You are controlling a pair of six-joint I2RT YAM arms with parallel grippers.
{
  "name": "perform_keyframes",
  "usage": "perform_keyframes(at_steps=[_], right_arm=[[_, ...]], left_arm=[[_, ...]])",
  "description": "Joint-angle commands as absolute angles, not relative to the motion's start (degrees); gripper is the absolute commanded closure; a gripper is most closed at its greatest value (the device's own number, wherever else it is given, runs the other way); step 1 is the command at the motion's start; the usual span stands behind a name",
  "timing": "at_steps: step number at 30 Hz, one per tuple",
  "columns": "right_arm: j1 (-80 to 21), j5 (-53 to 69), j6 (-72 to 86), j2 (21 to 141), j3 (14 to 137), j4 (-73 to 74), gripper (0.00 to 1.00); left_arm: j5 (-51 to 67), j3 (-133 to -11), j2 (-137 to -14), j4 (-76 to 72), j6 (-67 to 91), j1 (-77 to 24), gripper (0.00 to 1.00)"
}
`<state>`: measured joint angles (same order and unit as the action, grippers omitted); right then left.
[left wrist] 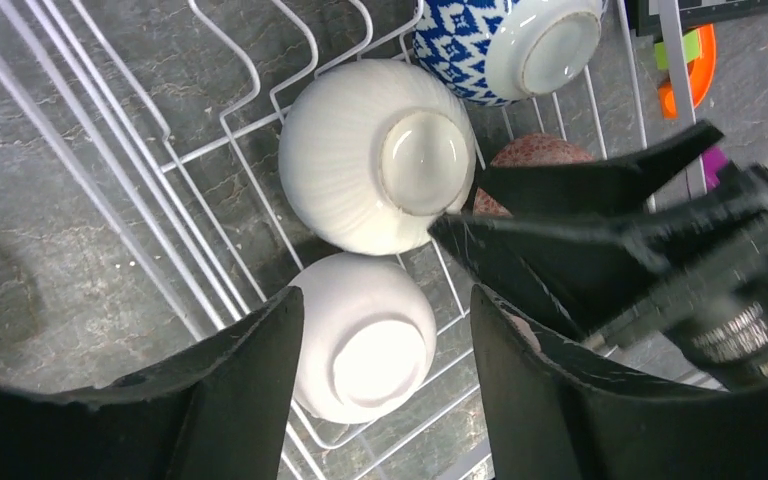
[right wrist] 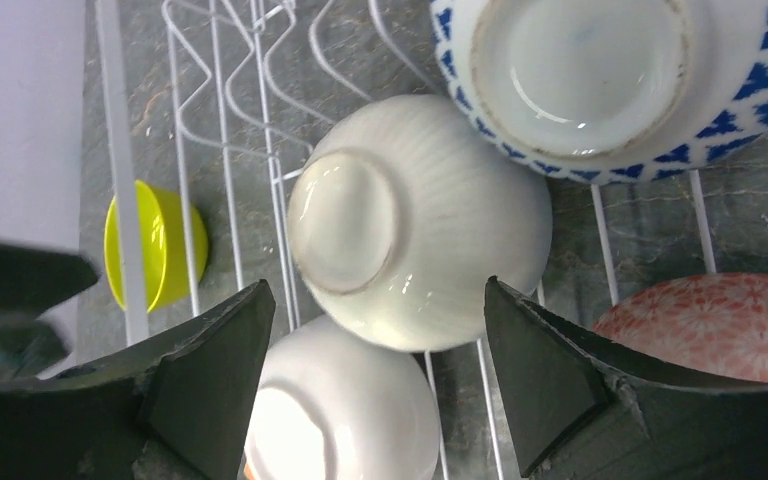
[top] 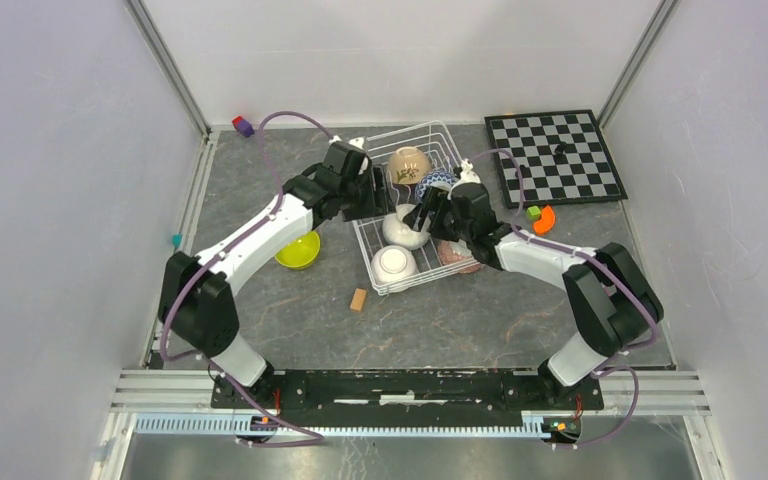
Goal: Unload the bowls from the dish rack
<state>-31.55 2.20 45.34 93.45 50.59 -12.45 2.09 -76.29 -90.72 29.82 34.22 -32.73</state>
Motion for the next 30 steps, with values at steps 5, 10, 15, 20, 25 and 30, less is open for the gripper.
perform_keyframes(at_steps=[5, 10, 15, 20, 25, 30], right_arm=[[-30.78, 2.03, 41.91, 86.07, 48.79, -12.17, 0.15], [-30.27, 1.66, 41.09, 86.00, 49.21, -10.46, 0.14], [-29.97, -4.60, 40.04, 83.62, 48.69, -8.45, 0.13], [-29.88, -4.03, 38.11, 83.02, 47.05, -12.24, 0.13], [-29.86, 2.50, 35.48, 87.22, 49.20, -13.78, 0.11], [-29.33, 4.16, 36.18, 90.77, 50.62, -13.77, 0.02]], left_arm=[[3.09, -83.77, -98.17, 28.20, 35.22, -32.54, 0.37], [3.56, -86.93, -102.66, 28.78, 35.68, -32.67, 0.37], [3.24, -88.46, -105.69, 29.35, 35.29, -32.64, 0.38], [2.32, -88.51, -107.84, 29.33, 34.73, -32.61, 0.43], [3.20, -88.36, -110.30, 28.70, 34.86, -32.54, 0.42], [4.01, -87.45, -111.05, 28.56, 35.32, -32.34, 0.34]])
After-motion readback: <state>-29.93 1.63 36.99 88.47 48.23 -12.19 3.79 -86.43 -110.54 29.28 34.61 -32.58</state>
